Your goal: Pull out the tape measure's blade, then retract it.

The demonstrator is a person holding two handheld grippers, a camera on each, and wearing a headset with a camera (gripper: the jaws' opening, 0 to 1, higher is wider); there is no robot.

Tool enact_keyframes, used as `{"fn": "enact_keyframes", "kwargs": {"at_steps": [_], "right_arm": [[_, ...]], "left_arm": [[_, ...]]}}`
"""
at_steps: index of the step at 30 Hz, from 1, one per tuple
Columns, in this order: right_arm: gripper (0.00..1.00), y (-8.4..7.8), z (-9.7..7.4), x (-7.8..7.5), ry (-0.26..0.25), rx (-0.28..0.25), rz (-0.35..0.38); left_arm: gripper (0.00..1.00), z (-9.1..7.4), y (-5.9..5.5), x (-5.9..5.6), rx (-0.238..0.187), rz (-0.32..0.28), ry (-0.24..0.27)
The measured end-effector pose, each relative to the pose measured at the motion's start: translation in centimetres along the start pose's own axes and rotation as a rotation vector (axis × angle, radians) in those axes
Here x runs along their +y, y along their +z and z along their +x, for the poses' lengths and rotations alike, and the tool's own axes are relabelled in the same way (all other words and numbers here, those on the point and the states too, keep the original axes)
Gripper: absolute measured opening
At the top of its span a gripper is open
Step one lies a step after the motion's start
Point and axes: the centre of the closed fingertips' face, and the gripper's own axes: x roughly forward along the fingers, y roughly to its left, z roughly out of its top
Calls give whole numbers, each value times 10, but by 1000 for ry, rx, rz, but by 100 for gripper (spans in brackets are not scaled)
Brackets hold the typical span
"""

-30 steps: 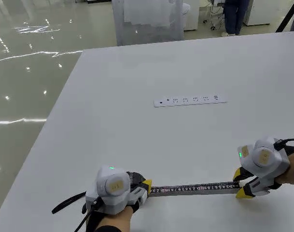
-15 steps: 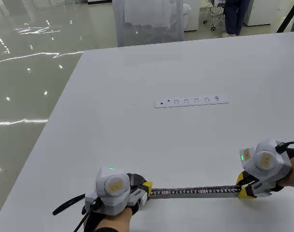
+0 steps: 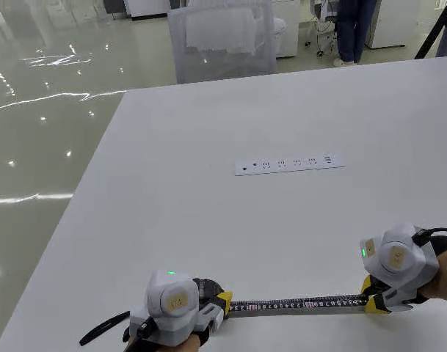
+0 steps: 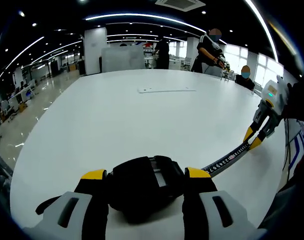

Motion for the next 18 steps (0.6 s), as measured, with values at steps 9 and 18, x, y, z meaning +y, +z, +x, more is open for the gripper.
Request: {"fn": "enact_keyframes", "kwargs": {"at_steps": [9,18], "right_arm": [[2,1,0,-1,-2,13,31],[2,1,0,-1,-4,21,23]], "left_arm": [[54,0,-1,0,17,5,-6],[54,-1,-1,-1,19,1,-4]]}}
